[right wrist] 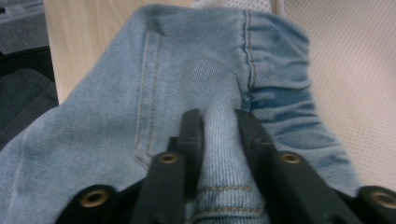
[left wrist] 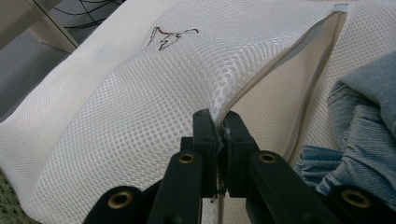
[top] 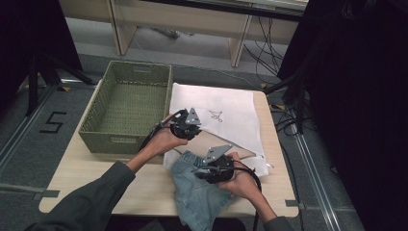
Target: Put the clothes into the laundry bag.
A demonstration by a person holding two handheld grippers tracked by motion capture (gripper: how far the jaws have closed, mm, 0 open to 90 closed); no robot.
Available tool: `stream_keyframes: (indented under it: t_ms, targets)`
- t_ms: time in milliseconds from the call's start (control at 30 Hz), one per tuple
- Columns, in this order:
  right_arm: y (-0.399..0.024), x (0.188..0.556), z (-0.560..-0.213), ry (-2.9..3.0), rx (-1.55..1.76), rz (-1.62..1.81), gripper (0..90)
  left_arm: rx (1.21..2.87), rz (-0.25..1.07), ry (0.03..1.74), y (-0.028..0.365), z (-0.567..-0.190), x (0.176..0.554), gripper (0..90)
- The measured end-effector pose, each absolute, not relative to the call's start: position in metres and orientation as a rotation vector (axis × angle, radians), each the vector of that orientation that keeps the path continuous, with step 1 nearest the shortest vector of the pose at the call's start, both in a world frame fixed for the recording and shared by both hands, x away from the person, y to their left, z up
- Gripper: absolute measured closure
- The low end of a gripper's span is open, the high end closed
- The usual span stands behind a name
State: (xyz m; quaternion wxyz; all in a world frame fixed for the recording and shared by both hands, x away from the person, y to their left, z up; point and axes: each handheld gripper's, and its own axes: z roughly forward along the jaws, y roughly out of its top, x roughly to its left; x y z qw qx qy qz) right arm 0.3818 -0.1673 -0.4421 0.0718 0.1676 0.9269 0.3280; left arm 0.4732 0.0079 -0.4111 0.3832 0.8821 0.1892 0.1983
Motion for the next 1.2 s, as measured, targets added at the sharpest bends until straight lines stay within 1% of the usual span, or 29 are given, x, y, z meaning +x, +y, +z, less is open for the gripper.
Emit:
stream_keyframes:
  t_ms: [100,167,267,333,400,500,567,633,667,800,867,967,1067,1200]
  targets:
    - [-0.168,0.377,-0.430,2.724,0.585,0.976,78.0,2.244,0.487,0.500,0.009,-0.411,0.473,85.2]
    - [-0.173,0.380,-0.414,2.613,0.627,0.994,78.4,2.243,0.486,0.499,0.010,-0.409,0.473,85.2]
    - [-0.185,0.391,-0.386,2.492,0.683,0.927,78.5,2.230,0.482,0.507,0.012,-0.406,0.474,85.3]
    - [-0.190,0.400,-0.380,2.438,0.728,0.897,78.6,2.216,0.469,0.518,0.013,-0.404,0.474,85.3]
    - [-0.195,0.417,-0.387,2.399,0.770,0.834,78.6,2.215,0.477,0.512,0.015,-0.402,0.475,85.4]
    - [-0.199,0.443,-0.418,2.444,0.905,0.752,78.5,2.217,0.480,0.509,0.015,-0.401,0.474,85.4]
    - [-0.200,0.455,-0.443,2.433,0.987,0.698,78.0,2.217,0.475,0.516,0.014,-0.402,0.474,85.5]
    - [-0.203,0.460,-0.449,2.413,1.038,0.704,76.4,2.224,0.478,0.505,0.014,-0.402,0.474,85.5]
    - [-0.204,0.460,-0.448,2.398,1.061,0.716,74.5,2.226,0.476,0.503,0.013,-0.403,0.474,85.4]
    - [-0.211,0.454,-0.427,2.393,1.125,0.863,59.8,2.218,0.477,0.508,0.015,-0.402,0.475,85.5]
    - [-0.211,0.449,-0.416,2.354,1.097,0.947,56.7,2.217,0.479,0.509,0.017,-0.401,0.475,85.4]
    - [-0.211,0.433,-0.391,2.389,1.069,1.048,50.8,2.199,0.467,0.530,0.018,-0.400,0.476,85.4]
    - [-0.205,0.412,-0.373,2.415,0.948,1.143,48.2,2.215,0.472,0.519,0.019,-0.400,0.476,85.4]
    - [-0.193,0.383,-0.370,2.508,0.892,1.192,45.7,2.213,0.466,0.531,0.017,-0.401,0.475,85.4]
